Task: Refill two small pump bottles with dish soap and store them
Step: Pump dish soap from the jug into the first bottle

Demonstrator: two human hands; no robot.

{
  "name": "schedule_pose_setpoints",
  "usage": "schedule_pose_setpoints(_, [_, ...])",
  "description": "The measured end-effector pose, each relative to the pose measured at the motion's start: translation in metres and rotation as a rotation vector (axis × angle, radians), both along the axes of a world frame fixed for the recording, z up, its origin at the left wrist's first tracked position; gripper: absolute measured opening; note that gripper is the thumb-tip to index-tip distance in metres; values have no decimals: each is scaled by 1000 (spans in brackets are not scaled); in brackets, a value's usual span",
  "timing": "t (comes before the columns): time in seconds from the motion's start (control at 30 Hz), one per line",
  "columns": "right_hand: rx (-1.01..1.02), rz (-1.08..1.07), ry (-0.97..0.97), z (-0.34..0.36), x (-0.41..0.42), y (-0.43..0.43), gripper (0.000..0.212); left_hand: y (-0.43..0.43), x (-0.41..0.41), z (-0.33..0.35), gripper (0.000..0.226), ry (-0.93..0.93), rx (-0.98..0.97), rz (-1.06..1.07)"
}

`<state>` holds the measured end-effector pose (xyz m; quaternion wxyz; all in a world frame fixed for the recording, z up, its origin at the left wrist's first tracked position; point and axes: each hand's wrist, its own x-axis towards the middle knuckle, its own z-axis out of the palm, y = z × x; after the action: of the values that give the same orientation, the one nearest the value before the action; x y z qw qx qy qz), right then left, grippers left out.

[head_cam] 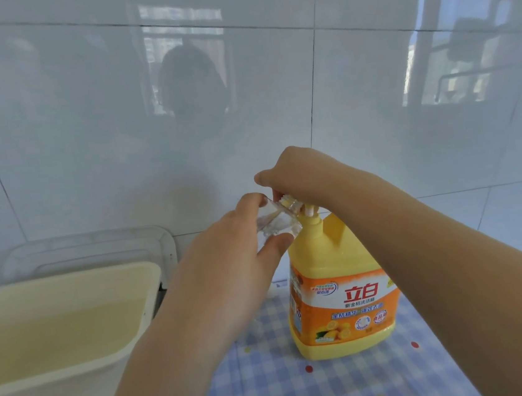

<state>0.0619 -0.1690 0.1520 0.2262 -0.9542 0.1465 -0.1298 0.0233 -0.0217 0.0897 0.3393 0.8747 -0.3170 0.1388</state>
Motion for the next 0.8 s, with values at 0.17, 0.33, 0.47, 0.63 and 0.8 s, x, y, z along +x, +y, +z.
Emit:
schedule_pose_setpoints(0.17, [2, 9, 51, 8, -6, 2, 32, -3, -2, 0, 44, -14, -22, 1])
schedule_pose_setpoints(0.33, [26, 19, 108, 10, -8, 6, 29, -3, 0, -2, 43, -9, -26, -3])
schedule_pose_setpoints(0.47, [26, 13, 130, 10, -9, 7, 31, -3, 1, -3, 43, -25, -17, 2])
schedule_pose_setpoints(0.63, [23, 30, 110, 8, -9, 6, 29, -2, 2, -4, 42, -20, -10, -3])
schedule_pose_setpoints(0.8, [48, 38, 106, 6, -9, 6, 28, -2, 4, -5, 43, -17, 4, -2])
